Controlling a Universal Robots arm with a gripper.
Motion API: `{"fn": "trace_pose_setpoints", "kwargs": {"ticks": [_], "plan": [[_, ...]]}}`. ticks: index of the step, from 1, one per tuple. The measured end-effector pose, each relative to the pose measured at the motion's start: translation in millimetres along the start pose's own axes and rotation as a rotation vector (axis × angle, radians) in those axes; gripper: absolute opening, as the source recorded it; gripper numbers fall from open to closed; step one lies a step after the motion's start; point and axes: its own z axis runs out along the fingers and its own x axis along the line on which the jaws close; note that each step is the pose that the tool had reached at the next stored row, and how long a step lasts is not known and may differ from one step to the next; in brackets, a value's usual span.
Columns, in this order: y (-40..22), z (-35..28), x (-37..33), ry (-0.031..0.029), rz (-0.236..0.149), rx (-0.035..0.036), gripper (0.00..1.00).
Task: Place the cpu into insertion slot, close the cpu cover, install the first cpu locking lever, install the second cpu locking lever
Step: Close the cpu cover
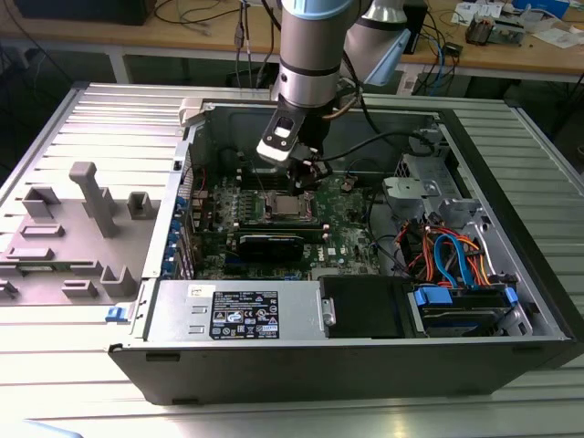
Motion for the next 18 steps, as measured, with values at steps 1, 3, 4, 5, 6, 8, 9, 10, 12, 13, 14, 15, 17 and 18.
{"fn": "trace_pose_setpoints", "kwargs": {"ticks": [1,3,4,5,6,8,9,10,12,13,14,15,17,18], "plan": [[0.0,0.1,0.0,-0.0003,-0.044,-0.0006,0.11],[0.0,0.1,0.0,-0.0005,-0.076,-0.001,0.11],[0.0,0.1,0.0,-0.0007,-0.099,-0.0012,0.11],[0.0,0.2,0.0,-0.0009,-0.133,-0.0017,0.11],[0.0,0.2,0.0,-0.0011,-0.156,-0.002,0.11],[0.0,0.2,0.0,-0.001,-0.156,-0.002,0.11],[0.0,0.2,0.0,-0.0011,-0.16,-0.002,0.11],[0.0,0.2,0.0,-0.0011,-0.166,-0.0021,0.11],[0.0,0.2,0.0,-0.0012,-0.183,-0.0023,0.11],[0.0,0.2,0.0,-0.0012,-0.184,-0.0023,0.11],[0.0,0.2,0.0,-0.0012,-0.184,-0.0024,0.11],[0.0,0.2,0.0,-0.0012,-0.184,-0.0023,0.11],[0.0,0.2,0.0,-0.0012,-0.184,-0.0023,0.11],[0.0,0.2,0.0,-0.0013,-0.184,-0.0024,0.11]]}}
